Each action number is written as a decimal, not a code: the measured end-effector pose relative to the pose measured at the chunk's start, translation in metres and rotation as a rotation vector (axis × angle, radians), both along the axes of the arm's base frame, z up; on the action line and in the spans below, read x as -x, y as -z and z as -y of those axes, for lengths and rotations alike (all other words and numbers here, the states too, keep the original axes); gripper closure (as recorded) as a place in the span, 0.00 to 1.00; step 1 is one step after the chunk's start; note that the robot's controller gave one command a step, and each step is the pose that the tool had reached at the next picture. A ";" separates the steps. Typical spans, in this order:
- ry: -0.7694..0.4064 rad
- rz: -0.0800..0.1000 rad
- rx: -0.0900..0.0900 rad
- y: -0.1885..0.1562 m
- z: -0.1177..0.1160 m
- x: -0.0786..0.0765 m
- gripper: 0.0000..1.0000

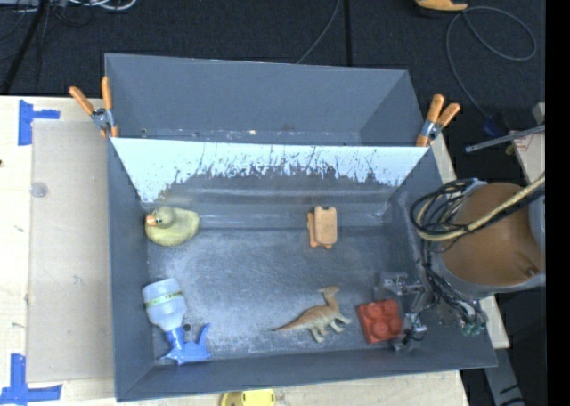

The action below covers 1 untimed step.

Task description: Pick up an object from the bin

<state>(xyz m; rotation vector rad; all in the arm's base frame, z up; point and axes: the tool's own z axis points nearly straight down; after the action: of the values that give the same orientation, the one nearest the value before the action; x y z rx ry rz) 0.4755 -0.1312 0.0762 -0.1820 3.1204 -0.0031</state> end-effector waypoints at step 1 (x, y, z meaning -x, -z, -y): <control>-0.002 -0.004 -0.001 -0.012 -0.001 0.001 1.00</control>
Offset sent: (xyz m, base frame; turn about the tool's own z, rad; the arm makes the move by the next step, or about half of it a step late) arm 0.0001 0.0000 0.1088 0.0000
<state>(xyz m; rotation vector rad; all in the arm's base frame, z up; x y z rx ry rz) 0.4744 -0.1305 0.0880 -0.1846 3.1240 -0.0010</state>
